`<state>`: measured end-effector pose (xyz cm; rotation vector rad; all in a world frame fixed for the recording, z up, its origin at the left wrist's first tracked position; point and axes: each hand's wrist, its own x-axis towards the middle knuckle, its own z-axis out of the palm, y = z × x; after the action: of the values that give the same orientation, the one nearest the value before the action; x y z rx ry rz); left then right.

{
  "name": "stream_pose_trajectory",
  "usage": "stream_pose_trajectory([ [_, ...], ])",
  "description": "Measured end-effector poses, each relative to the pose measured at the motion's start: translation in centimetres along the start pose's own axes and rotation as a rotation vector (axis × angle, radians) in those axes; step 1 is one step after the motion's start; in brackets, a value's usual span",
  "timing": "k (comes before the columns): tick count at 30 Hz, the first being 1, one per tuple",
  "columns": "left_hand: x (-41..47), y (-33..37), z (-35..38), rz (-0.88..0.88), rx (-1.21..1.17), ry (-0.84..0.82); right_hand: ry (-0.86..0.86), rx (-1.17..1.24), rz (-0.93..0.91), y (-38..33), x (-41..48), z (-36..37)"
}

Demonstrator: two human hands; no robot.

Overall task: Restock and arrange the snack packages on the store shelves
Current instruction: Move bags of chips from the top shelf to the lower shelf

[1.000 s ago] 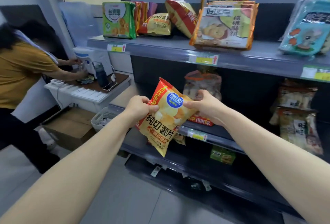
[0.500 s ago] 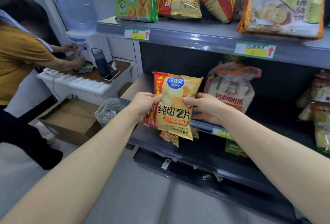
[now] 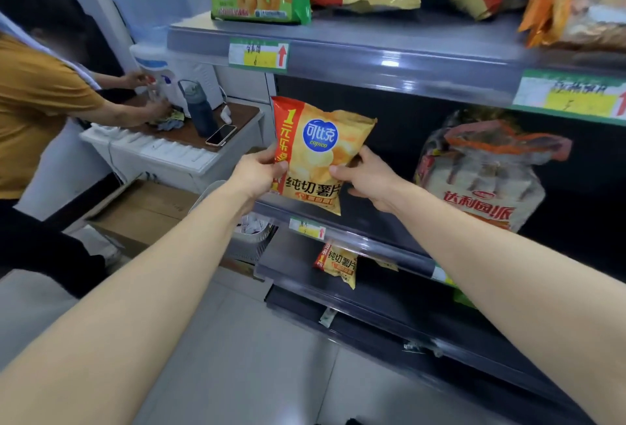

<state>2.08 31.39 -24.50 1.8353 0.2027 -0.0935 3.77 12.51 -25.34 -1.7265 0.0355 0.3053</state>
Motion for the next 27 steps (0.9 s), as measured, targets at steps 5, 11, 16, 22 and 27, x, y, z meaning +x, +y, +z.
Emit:
stream_pose_trajectory([
  [5, 2.9, -1.0, 0.2, -0.033, -0.039, -0.025, 0.036, -0.003, 0.013, 0.9, 2.9, 0.3],
  [11, 8.1, -1.7, 0.3, -0.063, -0.012, -0.144, 0.163, -0.033, 0.046, 1.5, 6.4, 0.5],
  [16, 12.8, -1.7, 0.2, -0.075, 0.018, -0.222, 0.349, -0.033, 0.088, 1.8, 9.8, 1.1],
  [22, 17.1, -3.2, 1.0, -0.083, 0.105, -0.326, 0.458, -0.008, 0.180, 3.7, 12.5, 2.9],
  [27, 20.7, -4.2, 1.6, -0.030, 0.074, -0.361, 0.534, -0.041, 0.157, 3.8, 15.3, 3.4],
])
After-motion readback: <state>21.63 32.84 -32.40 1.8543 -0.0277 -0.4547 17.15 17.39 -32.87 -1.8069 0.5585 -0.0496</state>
